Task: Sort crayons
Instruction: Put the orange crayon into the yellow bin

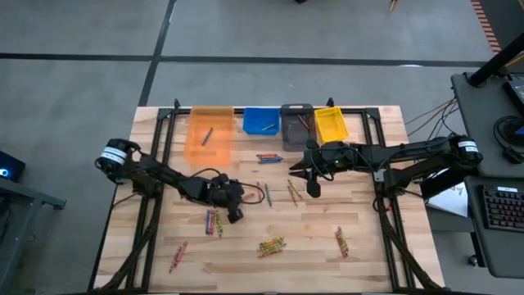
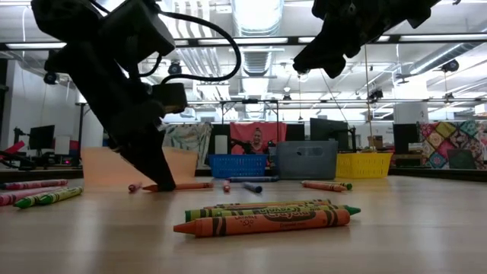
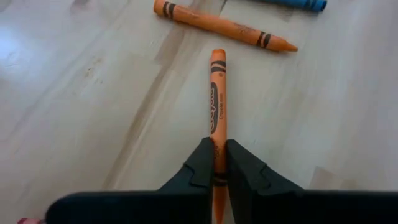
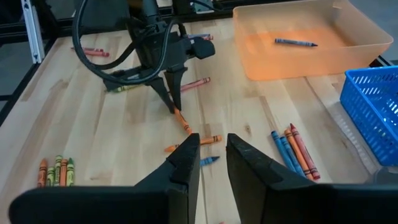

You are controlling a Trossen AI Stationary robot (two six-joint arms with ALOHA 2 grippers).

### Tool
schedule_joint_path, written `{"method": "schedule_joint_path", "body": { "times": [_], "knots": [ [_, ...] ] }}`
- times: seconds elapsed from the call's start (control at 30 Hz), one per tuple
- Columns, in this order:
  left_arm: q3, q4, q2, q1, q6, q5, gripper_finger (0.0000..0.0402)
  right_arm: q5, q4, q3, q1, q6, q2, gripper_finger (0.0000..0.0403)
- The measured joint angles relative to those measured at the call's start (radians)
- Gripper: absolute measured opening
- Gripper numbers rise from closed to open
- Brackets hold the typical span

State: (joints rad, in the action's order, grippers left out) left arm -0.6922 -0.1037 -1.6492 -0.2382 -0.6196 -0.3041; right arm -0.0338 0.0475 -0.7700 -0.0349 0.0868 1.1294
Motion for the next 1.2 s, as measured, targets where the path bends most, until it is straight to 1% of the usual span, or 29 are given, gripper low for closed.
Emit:
{"method": "schedule_joint_path", "body": {
  "times": [0.07, 0.17, 0.3, 0.47, 0.6, 0.7, 0.83, 1.0, 1.1, 1.2],
  "knots": [
    [0.007, -0.037, 0.041, 0.001, 0.020, -0.009, 0.0003, 0.000, -0.001, 0.001, 0.000, -0.009, 0.000, 0.0066],
    [0.004, -0.047, 0.125, 0.001, 0.050, -0.047, 0.0001, 0.000, -0.007, 0.009, 0.000, -0.028, 0.000, 0.0063],
    [0.004, -0.051, 0.250, 0.001, 0.130, -0.104, 0.0001, 0.000, -0.092, 0.046, 0.000, -0.038, -0.001, 0.0064],
    [0.001, 0.032, 0.405, 0.001, 0.283, -0.152, 0.0000, 0.000, -0.294, 0.129, 0.000, -0.065, -0.001, 0.0064],
    [0.001, 0.188, 0.473, 0.001, 0.432, -0.158, 0.0000, -0.001, -0.419, 0.168, 0.000, -0.071, -0.001, 0.0064],
    [0.001, 0.310, 0.480, 0.001, 0.547, -0.138, 0.0000, -0.026, -0.493, 0.176, 0.000, -0.071, -0.001, 0.0072],
    [0.001, 0.472, 0.439, 0.001, 0.656, -0.125, 0.0000, -0.080, -0.572, 0.178, 0.003, -0.072, -0.001, 0.0092],
    [0.001, 0.642, 0.343, 0.001, 0.724, -0.124, 0.0000, -0.079, -0.663, 0.178, 0.005, -0.082, -0.001, 0.0122],
    [0.001, 0.745, 0.280, 0.003, 0.752, -0.124, 0.0000, -0.081, -0.691, 0.165, 0.005, -0.094, -0.001, 0.0137],
    [0.001, 0.855, 0.226, 0.011, 0.771, -0.124, 0.0000, -0.107, -0.693, 0.150, 0.005, -0.104, -0.001, 0.0149]
  ]
}}
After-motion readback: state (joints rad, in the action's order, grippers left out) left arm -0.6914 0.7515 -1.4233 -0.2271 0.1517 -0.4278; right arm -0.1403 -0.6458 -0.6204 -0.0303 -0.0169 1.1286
